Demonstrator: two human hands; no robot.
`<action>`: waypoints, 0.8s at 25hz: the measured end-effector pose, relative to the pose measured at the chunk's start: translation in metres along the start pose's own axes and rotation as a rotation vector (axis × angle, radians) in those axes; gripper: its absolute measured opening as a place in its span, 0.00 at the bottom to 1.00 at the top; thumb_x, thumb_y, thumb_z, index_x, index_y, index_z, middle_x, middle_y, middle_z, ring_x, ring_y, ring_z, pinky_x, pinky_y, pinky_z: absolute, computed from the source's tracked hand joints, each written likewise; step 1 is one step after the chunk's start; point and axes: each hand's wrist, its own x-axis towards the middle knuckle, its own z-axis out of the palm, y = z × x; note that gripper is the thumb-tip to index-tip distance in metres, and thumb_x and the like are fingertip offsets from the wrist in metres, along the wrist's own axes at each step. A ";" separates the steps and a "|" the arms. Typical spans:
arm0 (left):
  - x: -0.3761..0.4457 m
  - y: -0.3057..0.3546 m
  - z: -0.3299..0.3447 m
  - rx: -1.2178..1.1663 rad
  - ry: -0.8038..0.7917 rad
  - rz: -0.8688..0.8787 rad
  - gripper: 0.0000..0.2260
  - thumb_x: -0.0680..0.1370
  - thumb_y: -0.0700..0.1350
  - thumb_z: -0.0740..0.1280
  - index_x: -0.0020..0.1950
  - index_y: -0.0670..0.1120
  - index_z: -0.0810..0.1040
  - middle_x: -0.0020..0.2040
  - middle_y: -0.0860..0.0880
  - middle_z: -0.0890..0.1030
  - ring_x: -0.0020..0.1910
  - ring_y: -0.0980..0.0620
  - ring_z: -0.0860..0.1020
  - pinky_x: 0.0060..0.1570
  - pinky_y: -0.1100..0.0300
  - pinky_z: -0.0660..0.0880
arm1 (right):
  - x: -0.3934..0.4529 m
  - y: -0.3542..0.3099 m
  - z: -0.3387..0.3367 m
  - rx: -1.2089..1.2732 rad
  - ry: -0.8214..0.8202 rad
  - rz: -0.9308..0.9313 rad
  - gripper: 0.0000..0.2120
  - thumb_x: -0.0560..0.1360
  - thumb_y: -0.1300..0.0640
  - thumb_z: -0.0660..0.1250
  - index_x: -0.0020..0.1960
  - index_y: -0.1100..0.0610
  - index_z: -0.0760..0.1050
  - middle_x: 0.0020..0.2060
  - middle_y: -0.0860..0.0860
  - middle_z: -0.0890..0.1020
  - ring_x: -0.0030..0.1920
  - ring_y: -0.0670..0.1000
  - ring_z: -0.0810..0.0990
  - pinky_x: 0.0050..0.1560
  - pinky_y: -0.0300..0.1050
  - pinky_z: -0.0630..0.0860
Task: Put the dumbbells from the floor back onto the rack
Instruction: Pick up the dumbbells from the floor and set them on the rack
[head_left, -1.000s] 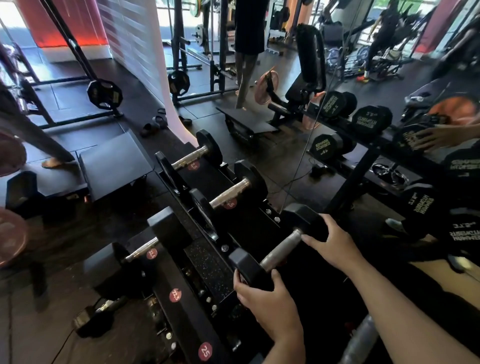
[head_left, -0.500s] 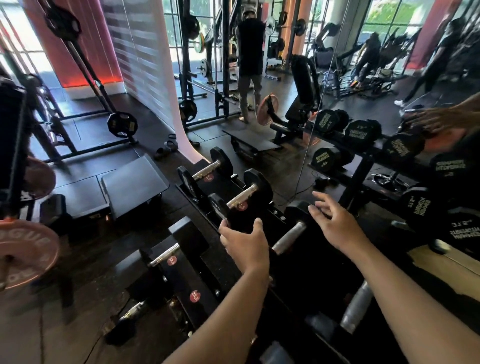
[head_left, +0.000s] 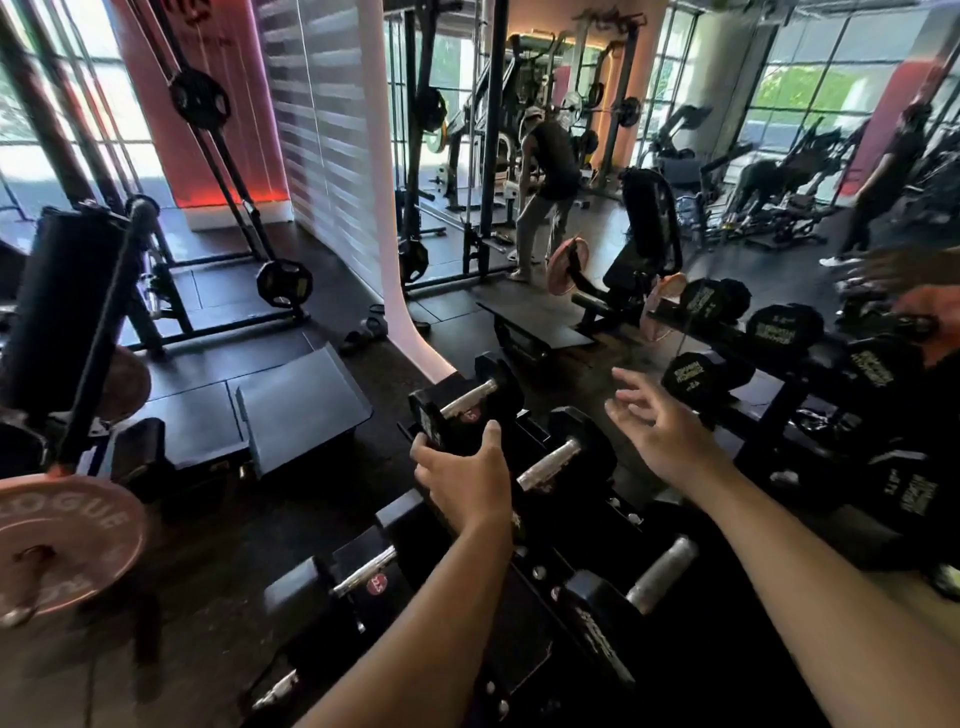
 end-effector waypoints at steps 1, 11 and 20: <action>0.026 0.003 0.003 0.001 0.008 -0.008 0.41 0.73 0.57 0.75 0.79 0.48 0.58 0.76 0.41 0.64 0.69 0.39 0.73 0.63 0.46 0.72 | 0.024 -0.004 0.015 0.009 -0.003 -0.002 0.23 0.82 0.45 0.64 0.75 0.41 0.68 0.70 0.50 0.76 0.71 0.52 0.74 0.61 0.47 0.70; 0.262 -0.019 0.069 0.077 -0.027 -0.094 0.43 0.72 0.59 0.76 0.81 0.55 0.57 0.78 0.43 0.61 0.69 0.39 0.73 0.59 0.52 0.70 | 0.249 0.027 0.162 -0.036 -0.060 0.107 0.25 0.80 0.44 0.65 0.76 0.44 0.68 0.70 0.54 0.77 0.70 0.56 0.75 0.64 0.46 0.69; 0.316 -0.079 0.092 0.165 -0.203 -0.196 0.30 0.70 0.48 0.66 0.70 0.64 0.64 0.61 0.40 0.79 0.51 0.43 0.81 0.50 0.48 0.79 | 0.303 0.084 0.227 -0.108 -0.061 0.176 0.21 0.80 0.40 0.63 0.66 0.52 0.76 0.55 0.52 0.84 0.60 0.56 0.80 0.58 0.48 0.74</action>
